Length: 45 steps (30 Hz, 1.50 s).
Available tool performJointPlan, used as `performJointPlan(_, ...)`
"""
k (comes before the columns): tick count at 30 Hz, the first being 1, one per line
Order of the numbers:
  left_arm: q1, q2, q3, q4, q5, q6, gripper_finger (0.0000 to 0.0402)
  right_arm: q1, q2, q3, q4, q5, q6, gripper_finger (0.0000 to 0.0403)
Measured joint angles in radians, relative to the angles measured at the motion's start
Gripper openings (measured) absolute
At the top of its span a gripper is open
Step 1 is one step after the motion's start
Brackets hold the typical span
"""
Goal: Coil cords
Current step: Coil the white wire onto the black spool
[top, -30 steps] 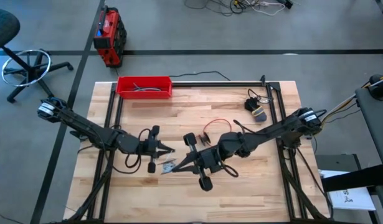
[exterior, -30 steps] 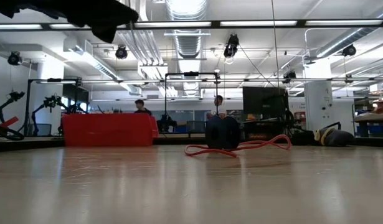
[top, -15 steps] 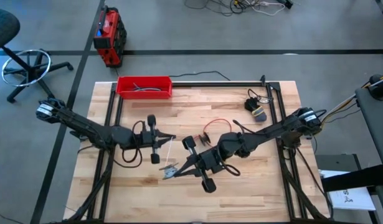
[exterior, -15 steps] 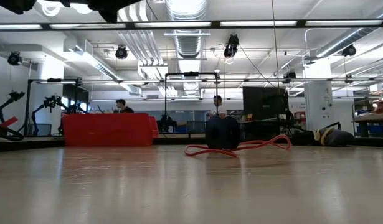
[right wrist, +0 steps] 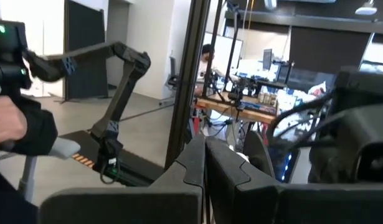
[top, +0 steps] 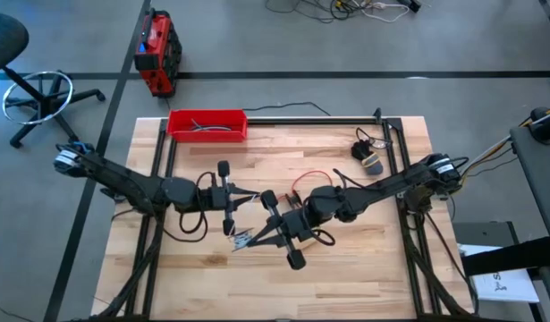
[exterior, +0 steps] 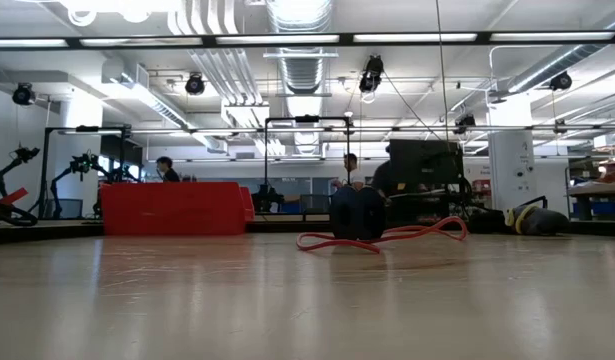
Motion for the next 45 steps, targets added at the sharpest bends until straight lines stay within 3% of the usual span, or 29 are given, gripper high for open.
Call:
performJointPlan(9, -0.002, 0.08, 0.104, -0.133, 0.001, 0.009, 0.0, 0.001, 0.0, 0.006, -0.025, 0.002, -0.078, 0.0)
performJointPlan(23, -0.006, 0.171, 0.101, -0.081, 0.012, -0.031, 0.0, 0.001, 0.0, 0.013, -0.02, 0.005, -0.216, 0.0)
performJointPlan(40, -0.011, 0.172, 0.101, 0.059, 0.035, 0.086, 0.0009, 0.0, 0.0, 0.013, 0.041, -0.247, -0.151, 0.0)
performJointPlan(45, -0.011, 0.172, 0.101, 0.116, 0.036, 0.123, 0.0022, 0.001, 0.0, 0.013, 0.025, -0.265, -0.12, 0.0)
